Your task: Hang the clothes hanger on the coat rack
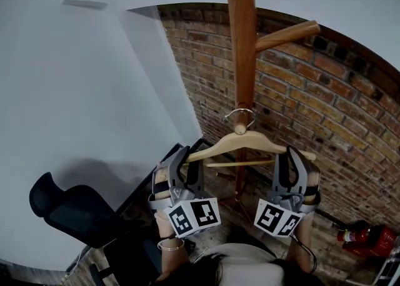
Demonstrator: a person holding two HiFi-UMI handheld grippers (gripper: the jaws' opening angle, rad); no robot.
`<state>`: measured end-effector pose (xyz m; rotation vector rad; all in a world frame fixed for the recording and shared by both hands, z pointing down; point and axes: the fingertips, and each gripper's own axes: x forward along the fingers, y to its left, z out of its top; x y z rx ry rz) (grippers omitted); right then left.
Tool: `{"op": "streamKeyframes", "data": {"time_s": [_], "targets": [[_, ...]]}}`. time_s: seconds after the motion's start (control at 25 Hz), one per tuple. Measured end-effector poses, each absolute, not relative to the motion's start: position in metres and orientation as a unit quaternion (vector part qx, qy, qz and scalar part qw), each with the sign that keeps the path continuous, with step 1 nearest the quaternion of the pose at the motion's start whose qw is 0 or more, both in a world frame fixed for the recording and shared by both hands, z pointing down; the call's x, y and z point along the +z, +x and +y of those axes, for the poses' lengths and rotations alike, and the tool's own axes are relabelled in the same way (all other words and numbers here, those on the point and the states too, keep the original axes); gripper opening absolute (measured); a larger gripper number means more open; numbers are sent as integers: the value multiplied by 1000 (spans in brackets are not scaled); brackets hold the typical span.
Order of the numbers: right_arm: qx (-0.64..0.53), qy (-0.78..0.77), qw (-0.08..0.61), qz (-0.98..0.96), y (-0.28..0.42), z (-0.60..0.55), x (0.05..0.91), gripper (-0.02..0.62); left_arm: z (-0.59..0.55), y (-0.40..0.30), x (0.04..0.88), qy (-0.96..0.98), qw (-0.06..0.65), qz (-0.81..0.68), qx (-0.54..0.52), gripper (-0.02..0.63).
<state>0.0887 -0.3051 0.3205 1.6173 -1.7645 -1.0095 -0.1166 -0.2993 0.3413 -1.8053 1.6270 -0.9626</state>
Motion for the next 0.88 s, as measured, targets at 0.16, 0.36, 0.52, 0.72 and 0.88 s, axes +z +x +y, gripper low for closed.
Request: {"op": "streamKeyframes", "data": {"time_s": [0.16,0.36,0.52,0.72,0.88], "targets": [[-370,599,270,-657,87,-312,325,106,-305,-118,346,-667,259,600,-359,115],[-366,597,271,-661,83,-320,330,106,-312,-122,350,-667,254,599,-362,115],[-362,597,272,-662,83,-323,333,106,-315,-122,353,-669,253,597,-363,115],[-360,599,269,-663,84,-326,335,106,-319,-121,355,-671,254,597,-358,115],[-355,601,264,-666,84,-326,335,107,-320,-121,354,-670,255,602,-352,115]]}}
